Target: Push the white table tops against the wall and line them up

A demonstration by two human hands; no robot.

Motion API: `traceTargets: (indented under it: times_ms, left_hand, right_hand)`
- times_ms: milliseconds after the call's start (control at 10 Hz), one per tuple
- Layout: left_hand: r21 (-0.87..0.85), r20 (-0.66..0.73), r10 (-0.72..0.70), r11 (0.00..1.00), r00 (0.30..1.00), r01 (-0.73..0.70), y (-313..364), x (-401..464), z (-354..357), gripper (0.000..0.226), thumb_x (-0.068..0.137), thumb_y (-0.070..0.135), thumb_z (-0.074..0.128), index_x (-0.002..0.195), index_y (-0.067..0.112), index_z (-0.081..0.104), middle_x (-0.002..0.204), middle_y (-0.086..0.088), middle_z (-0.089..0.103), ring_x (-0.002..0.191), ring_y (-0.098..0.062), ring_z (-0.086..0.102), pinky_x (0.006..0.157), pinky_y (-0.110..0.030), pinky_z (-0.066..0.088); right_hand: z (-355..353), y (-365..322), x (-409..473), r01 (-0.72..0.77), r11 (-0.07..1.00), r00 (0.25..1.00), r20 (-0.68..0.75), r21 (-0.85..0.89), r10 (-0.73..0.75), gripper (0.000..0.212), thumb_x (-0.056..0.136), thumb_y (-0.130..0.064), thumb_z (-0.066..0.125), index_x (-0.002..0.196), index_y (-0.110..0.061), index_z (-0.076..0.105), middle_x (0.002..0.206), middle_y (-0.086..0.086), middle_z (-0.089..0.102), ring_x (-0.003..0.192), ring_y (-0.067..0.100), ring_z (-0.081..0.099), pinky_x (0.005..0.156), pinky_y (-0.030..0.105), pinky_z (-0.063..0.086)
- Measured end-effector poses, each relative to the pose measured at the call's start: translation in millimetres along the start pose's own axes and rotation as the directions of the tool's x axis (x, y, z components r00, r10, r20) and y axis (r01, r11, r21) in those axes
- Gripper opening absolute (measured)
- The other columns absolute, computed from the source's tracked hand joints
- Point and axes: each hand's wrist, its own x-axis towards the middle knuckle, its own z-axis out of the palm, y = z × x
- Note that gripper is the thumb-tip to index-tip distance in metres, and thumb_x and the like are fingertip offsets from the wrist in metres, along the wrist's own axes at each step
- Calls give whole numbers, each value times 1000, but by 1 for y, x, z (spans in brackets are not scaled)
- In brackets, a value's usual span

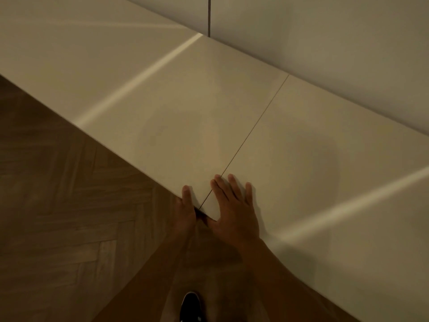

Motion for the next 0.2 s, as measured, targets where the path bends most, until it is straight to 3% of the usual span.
traceTargets:
  times_ms: [100,200]
  left_hand:
    - [197,-185,124,976,975,-87,33,-39,12,108,73,90,52,147,13,41,141,-13,55,130,-30,54,110,-54,44]
    - [440,-334,519,824,787,-356,53,-76,20,73,88,32,76,148,18,36,146,-11,44,131,-23,45,104,-44,46]
  right_hand:
    - [-7,0,1,-14,999,1000,-4,53,15,87,87,-76,39,158,-28,21,166,-10,13,154,16,-3,123,57,2]
    - [-12,0,1,-33,979,999,-35,202,41,82,89,-74,40,156,-29,27,164,-13,19,154,9,0,124,51,1]
